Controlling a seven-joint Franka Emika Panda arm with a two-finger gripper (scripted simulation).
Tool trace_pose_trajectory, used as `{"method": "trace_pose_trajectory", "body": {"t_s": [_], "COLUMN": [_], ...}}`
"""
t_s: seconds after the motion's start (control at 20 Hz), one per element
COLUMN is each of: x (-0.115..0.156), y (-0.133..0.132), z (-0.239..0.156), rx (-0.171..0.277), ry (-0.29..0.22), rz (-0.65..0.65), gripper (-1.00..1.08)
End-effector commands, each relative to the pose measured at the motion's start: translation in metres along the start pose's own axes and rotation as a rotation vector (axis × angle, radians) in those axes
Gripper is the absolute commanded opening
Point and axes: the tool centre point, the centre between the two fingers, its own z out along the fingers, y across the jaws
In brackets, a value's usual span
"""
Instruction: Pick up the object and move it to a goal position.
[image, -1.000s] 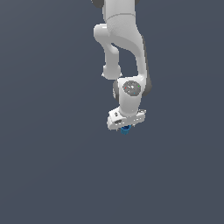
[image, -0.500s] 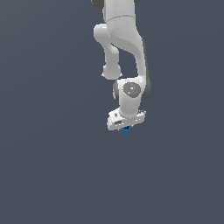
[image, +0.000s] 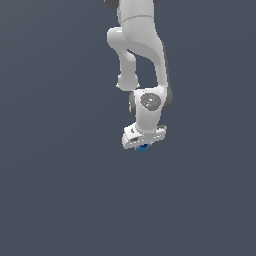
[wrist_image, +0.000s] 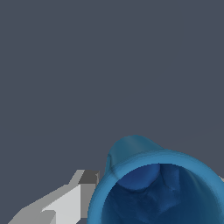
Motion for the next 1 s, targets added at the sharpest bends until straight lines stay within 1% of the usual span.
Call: {"method": "trace_pose_trajectory", "body": {"t_s": [0.0, 0.2, 0.4, 0.95], "x": [0.002, 0.006, 0.012, 0.036], "y": [0.003, 0.009, 0.018, 0.052], "z": [-0.009, -0.029, -0.059, -0.168], "rx": [0.0, 0.0, 0.0, 0.001], "ry": [0.002, 0.002, 0.002, 0.003], "rz": [0.0, 0.0, 0.0, -0.001], "gripper": [-1.0, -1.0, -1.0, -1.0]}}
